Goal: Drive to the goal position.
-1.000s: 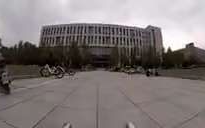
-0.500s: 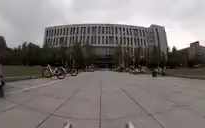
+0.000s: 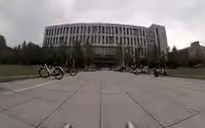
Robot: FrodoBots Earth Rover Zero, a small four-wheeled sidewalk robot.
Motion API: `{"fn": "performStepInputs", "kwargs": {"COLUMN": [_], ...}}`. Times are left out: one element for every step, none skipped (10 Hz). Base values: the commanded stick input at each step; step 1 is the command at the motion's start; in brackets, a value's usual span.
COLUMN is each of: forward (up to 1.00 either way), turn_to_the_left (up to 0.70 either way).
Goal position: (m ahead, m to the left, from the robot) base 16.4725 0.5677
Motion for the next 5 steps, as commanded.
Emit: {"fn": "performStepInputs", "kwargs": {"forward": [0.7, 0.7, 0.7, 0.7, 0.7], "turn_to_the_left": [0.0, 0.0, 0.0, 0.0, 0.0]}}
